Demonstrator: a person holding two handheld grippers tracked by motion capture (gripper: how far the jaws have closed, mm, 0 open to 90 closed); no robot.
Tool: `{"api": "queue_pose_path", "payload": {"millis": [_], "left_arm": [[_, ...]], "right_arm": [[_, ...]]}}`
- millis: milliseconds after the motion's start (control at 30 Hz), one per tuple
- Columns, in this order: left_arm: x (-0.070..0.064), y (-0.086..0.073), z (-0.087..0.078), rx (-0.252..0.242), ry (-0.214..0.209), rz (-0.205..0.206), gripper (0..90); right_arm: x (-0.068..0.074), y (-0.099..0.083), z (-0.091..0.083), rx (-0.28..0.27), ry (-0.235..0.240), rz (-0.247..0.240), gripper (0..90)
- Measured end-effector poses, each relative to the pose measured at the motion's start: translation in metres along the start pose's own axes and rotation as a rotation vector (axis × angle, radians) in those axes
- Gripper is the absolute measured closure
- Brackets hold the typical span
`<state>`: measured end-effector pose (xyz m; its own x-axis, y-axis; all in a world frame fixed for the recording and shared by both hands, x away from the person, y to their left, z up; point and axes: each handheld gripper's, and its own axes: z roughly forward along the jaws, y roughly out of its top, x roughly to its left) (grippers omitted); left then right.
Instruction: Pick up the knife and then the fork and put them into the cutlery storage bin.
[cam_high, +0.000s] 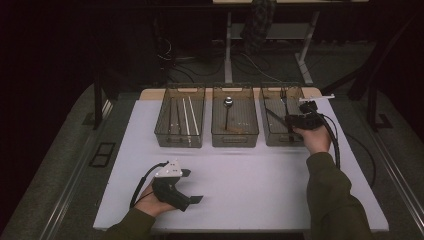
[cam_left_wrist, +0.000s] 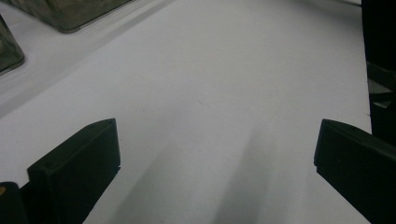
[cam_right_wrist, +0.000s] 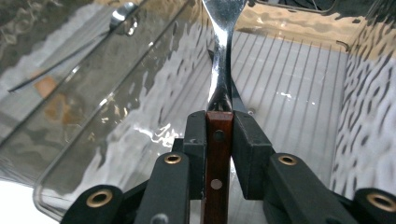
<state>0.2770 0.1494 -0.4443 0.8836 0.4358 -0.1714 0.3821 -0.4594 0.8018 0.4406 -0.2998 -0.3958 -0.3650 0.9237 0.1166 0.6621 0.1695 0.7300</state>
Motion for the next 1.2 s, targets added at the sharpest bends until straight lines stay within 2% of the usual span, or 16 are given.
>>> {"api": "queue_pose_path", "payload": {"millis": [100,367,433,533,733,900,1200], "left_arm": [[0.000,0.000,0.000,0.000,0.001,0.002,0.0],[0.000,0.000,0.000,0.000,0.001,0.001,0.0],[0.000,0.000,0.000,-0.001,0.002,0.003,0.0],[0.001,0.000,-0.001,-0.001,0.004,0.001,0.0],[0.002,-0.001,0.000,-0.004,0.003,0.001,0.0],[0.003,-0.001,-0.001,-0.008,0.006,0.002,0.0],[0.005,-0.001,-0.002,-0.010,0.011,-0.001,0.0]], "right_arm": [[-0.002,0.000,-0.001,-0.016,0.012,0.014,64.7],[-0.004,0.001,-0.008,-0.032,0.049,0.028,46.0],[-0.004,0.001,-0.010,-0.033,0.049,0.026,43.6],[-0.003,0.001,-0.014,-0.037,0.074,0.024,39.5],[0.002,-0.003,-0.024,-0.090,0.100,-0.004,29.8],[0.009,-0.005,-0.033,-0.113,0.121,-0.027,20.4],[0.022,-0.018,-0.047,-0.147,0.174,-0.059,17.6]]}}
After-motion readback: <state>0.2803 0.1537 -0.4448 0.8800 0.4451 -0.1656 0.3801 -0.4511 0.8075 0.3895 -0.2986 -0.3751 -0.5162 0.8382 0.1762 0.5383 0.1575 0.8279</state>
